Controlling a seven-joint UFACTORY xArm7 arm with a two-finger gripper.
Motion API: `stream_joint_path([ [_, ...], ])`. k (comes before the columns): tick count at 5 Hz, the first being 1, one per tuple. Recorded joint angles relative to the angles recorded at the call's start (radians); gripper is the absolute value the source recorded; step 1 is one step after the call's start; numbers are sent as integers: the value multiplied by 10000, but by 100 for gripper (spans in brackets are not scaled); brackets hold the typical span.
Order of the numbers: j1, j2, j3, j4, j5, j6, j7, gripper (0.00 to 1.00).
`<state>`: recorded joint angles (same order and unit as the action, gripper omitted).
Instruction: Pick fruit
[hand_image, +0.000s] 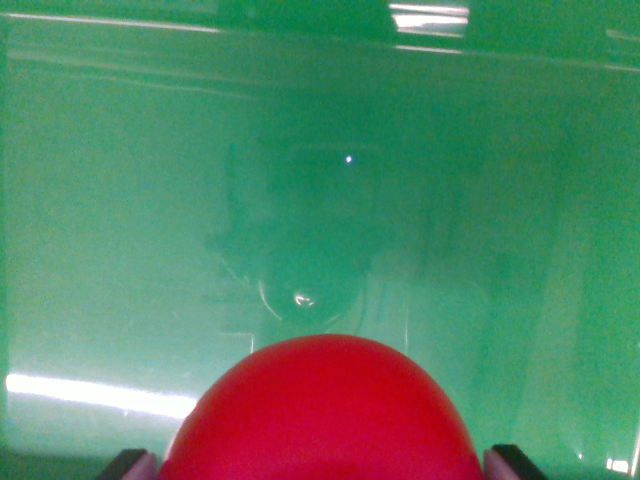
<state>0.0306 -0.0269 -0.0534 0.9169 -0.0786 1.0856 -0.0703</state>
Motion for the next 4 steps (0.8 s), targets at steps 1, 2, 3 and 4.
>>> stream_joint_path([
  [1, 3, -126, 6, 311, 7, 437, -22, 100],
  [2, 3, -126, 6, 311, 7, 437, -22, 100],
  [3, 7, -263, 13, 648, 15, 910, -45, 100],
  [4, 7, -263, 13, 648, 15, 910, -45, 100],
])
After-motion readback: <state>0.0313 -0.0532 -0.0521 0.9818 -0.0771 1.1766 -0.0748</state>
